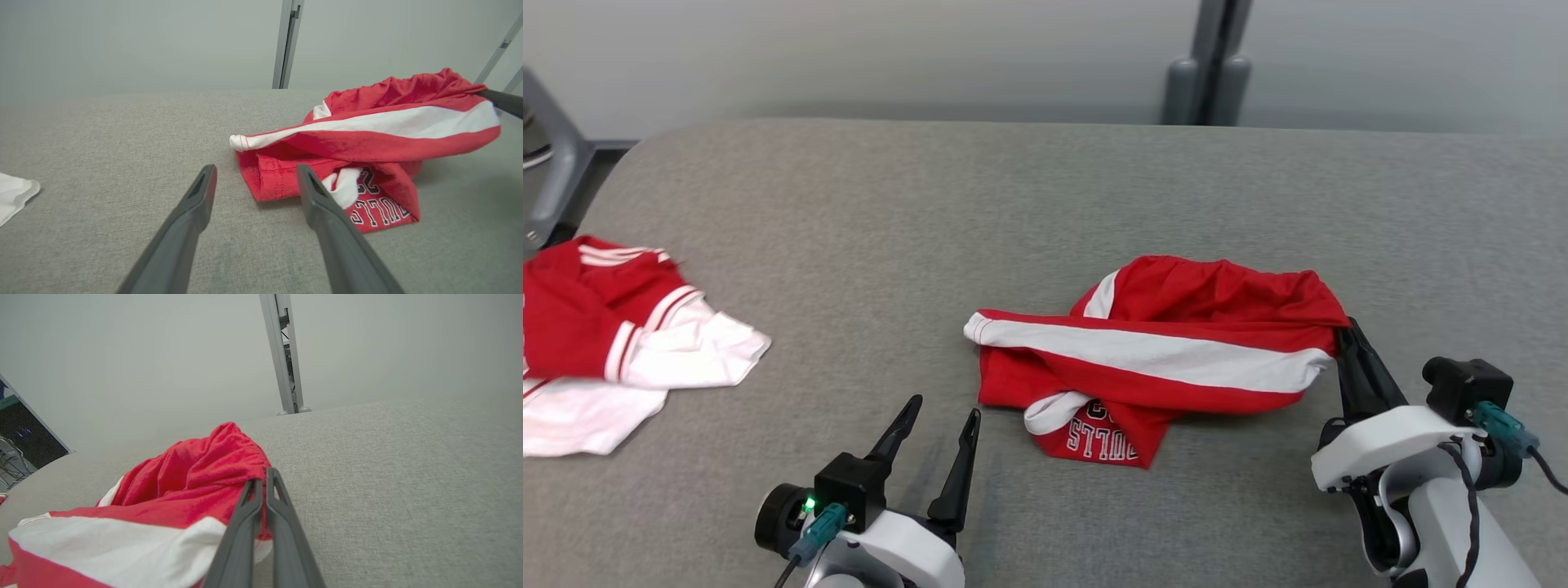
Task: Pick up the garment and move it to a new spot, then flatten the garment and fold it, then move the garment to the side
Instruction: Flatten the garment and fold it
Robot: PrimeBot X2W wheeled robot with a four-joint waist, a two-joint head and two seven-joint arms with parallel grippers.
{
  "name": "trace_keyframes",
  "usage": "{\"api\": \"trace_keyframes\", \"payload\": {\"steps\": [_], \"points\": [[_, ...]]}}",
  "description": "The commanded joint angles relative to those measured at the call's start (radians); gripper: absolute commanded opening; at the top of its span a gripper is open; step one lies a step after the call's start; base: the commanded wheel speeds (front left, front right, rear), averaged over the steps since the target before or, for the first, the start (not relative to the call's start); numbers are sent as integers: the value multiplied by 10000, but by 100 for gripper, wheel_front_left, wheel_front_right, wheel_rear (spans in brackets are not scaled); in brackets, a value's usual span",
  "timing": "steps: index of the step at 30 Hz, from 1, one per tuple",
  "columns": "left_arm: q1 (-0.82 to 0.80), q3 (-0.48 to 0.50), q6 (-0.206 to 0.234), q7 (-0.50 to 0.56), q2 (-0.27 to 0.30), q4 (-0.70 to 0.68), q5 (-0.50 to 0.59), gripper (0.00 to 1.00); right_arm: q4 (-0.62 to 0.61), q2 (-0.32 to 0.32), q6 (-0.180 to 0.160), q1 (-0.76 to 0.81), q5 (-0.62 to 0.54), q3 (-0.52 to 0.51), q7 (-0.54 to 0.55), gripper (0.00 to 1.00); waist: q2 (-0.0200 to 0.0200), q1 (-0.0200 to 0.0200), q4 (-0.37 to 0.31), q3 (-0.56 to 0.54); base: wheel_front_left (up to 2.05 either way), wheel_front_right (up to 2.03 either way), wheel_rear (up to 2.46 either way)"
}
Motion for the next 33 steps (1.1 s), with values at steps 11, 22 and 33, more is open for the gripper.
{"api": "trace_keyframes", "payload": {"steps": [11, 22, 33], "points": [[164, -32, 168, -5, 43, 353, -140, 100, -23, -53, 1, -39, -1082, 209, -3, 100, 0, 0, -423, -260, 0, 0, 0], [839, 1032, 315, -5, 40, 395, 144, 100, -1232, -62, -1, 1288, -1065, 224, -5, 100, 0, 0, -802, -1073, 0, 0, 0], [1744, 2099, 630, -3, 46, -83, 408, 100, -2114, -57, -1, 3021, -1091, -275, -3, 100, 0, 0, -1370, -1761, 0, 0, 0]]}}
